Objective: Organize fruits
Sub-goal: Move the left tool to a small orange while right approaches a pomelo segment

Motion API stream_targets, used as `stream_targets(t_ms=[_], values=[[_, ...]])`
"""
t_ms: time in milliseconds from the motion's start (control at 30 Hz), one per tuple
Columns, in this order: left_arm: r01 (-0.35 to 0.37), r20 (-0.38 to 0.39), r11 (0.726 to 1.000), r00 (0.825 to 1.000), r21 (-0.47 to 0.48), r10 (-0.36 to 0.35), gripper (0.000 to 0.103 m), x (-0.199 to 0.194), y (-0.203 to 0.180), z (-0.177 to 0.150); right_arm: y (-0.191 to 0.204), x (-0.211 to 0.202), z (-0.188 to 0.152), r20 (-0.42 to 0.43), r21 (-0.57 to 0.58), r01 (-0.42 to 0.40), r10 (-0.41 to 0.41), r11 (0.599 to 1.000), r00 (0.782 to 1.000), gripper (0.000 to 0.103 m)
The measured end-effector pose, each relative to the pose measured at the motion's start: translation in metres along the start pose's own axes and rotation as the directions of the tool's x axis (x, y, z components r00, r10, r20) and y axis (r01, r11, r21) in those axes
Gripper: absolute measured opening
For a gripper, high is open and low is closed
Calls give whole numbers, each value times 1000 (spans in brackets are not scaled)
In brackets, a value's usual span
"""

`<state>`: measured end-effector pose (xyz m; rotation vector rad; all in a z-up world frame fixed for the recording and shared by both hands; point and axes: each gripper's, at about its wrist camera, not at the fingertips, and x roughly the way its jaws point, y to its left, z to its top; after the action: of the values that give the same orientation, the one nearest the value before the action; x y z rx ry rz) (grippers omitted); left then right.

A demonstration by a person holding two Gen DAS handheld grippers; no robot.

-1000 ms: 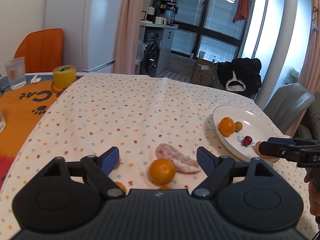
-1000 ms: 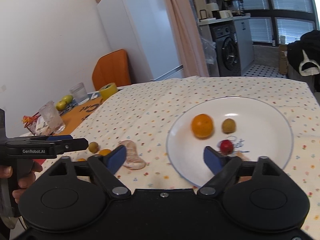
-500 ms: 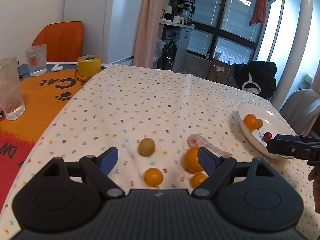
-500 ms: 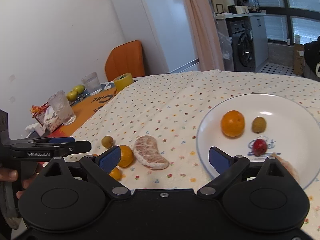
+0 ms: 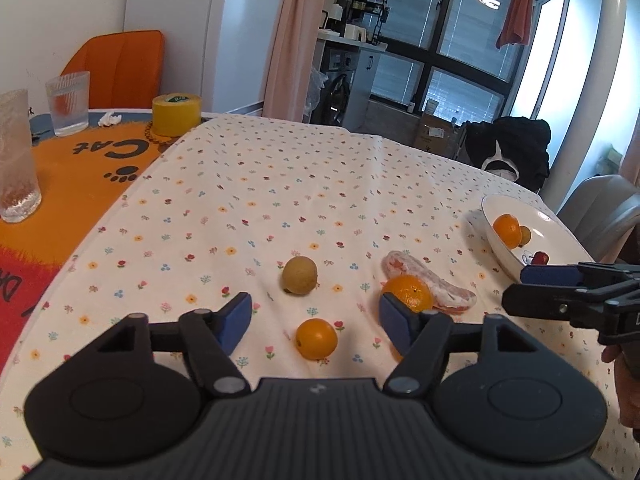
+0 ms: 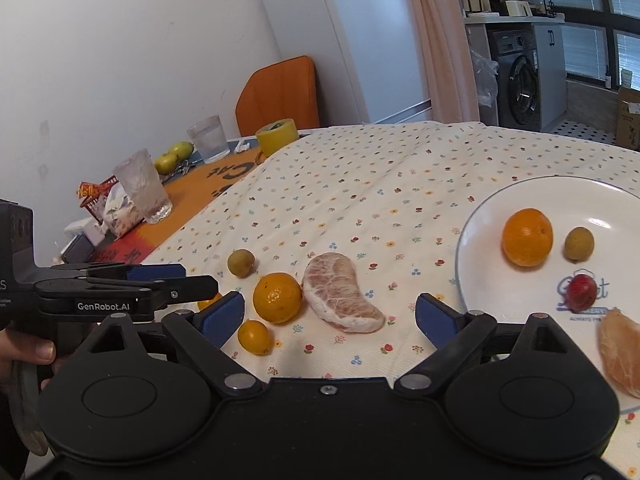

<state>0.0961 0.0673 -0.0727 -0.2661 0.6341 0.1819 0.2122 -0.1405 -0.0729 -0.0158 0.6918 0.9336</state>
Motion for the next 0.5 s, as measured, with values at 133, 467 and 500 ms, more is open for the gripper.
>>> stream_targets(t_ms=[133,467,500], values=[[17,-10,1000,1000,1,-17,57,6,-2,-1,-2,8,1,-17,3,8,-8,1000,1000,84],[18,-70,1000,997,5,-18,30,21,-3,-9,-3,18,1,-40,-4,7,-8,1000,999,74],[11,-75,1000,997,-2,-11,27,21,-1,-8,-3,19,2,-43,-4,8,-8,1000,999,74]])
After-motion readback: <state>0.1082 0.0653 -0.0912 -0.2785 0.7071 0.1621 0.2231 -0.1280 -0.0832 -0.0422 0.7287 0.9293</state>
